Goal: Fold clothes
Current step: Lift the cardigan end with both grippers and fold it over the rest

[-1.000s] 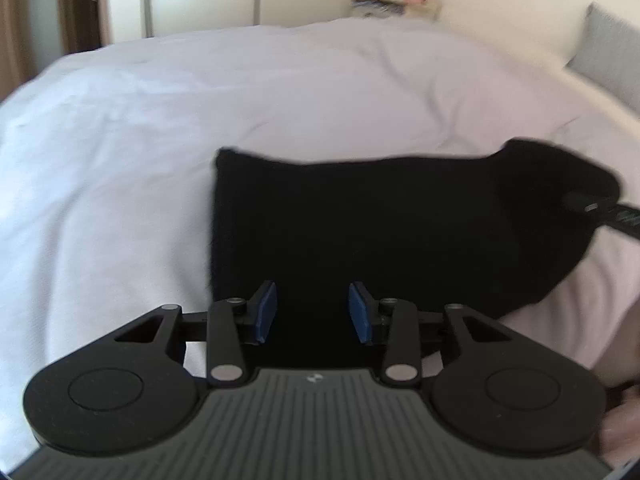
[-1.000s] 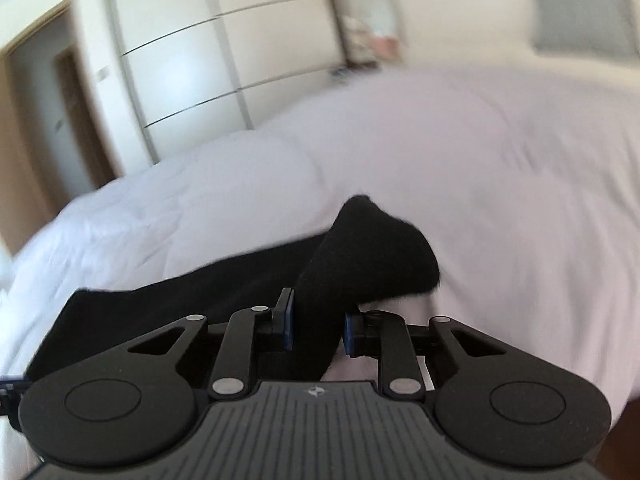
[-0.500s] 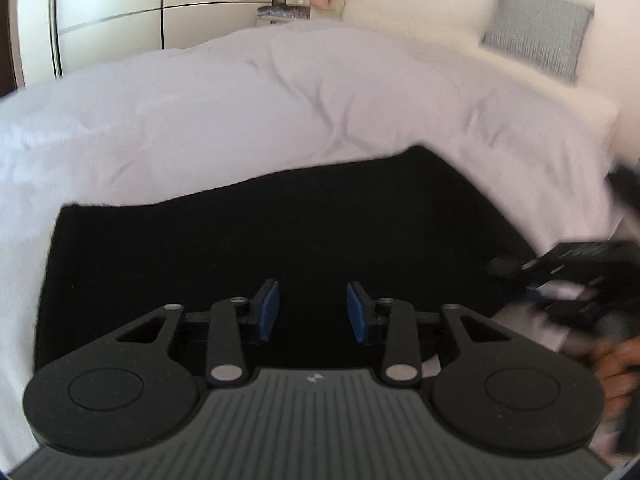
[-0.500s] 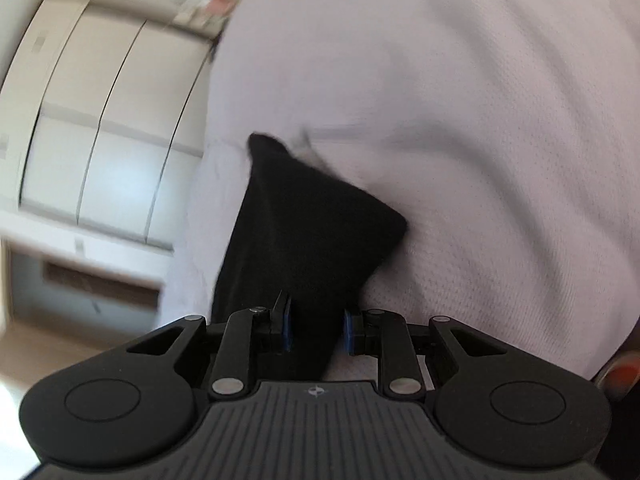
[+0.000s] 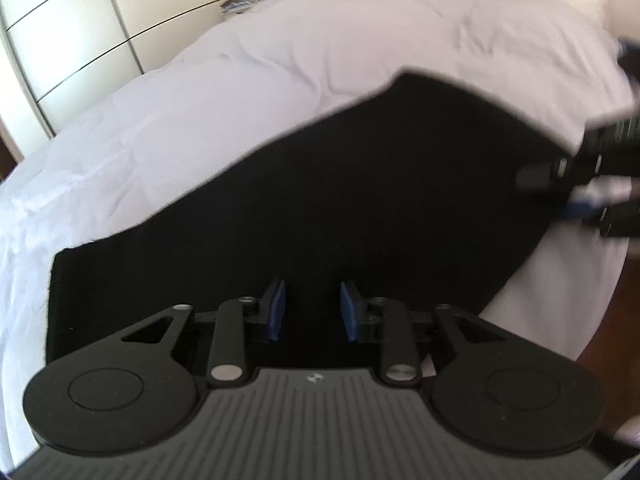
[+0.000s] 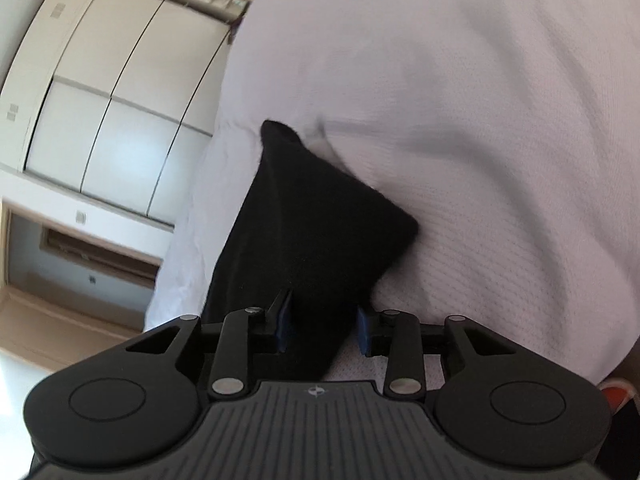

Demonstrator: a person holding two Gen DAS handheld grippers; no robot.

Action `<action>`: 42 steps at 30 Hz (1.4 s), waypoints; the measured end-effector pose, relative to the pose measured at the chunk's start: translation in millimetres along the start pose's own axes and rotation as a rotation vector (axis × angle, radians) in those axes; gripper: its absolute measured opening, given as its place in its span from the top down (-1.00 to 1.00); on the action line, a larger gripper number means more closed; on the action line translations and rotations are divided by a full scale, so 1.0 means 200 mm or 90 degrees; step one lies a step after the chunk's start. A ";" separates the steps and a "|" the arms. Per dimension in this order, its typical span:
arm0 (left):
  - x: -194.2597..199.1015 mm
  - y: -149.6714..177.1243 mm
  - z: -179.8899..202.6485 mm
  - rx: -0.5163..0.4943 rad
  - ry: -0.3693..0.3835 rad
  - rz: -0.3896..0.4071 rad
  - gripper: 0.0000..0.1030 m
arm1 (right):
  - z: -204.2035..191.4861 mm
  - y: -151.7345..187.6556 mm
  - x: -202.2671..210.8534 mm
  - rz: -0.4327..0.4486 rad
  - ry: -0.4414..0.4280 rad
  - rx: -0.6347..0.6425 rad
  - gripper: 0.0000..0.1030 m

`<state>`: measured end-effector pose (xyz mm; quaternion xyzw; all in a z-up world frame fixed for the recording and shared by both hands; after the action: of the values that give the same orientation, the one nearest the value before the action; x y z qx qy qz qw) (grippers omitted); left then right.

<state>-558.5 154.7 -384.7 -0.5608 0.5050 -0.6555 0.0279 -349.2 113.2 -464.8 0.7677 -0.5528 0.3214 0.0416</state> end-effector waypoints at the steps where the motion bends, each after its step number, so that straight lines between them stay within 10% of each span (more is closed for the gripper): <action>1: 0.05 -0.02 -0.03 0.039 0.023 0.021 0.64 | 0.00 0.00 0.00 -0.001 0.002 0.002 0.30; 5: 0.17 -0.09 -0.15 0.146 0.053 0.079 0.71 | 0.04 0.00 0.04 -0.004 -0.003 -0.004 0.31; 8: 0.03 -0.04 -0.10 0.171 0.082 0.024 0.85 | 0.04 0.01 0.05 -0.004 -0.001 0.002 0.33; 17: 0.01 -0.05 -0.13 0.257 0.037 0.055 0.84 | 0.05 0.02 0.09 -0.008 0.005 0.011 0.40; 24: -0.21 -0.02 -0.16 0.234 0.006 0.008 0.76 | 0.05 0.02 0.08 -0.009 0.004 0.007 0.40; 34: 0.06 0.09 -0.22 0.207 0.011 -0.005 0.71 | 0.06 -0.03 0.07 0.011 0.007 -0.049 0.28; 42: 0.22 0.09 -0.32 0.211 -0.015 0.010 0.69 | -0.15 -0.03 0.10 0.048 0.104 0.158 0.54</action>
<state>-633.3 160.5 -357.6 -0.5521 0.3941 -0.7230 0.1308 -353.2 111.9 -427.9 0.7171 -0.5319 0.4499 -0.0206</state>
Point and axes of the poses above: each gripper's, at about its wrist camera, not at the fingertips, and x roughly against the way its jaws point, z to its right, y to its underside, the point moved 8 cm from there along -x, roughly the way its jaws point, and after that the axes turned 3 degrees about y, right-handed, at the moved point
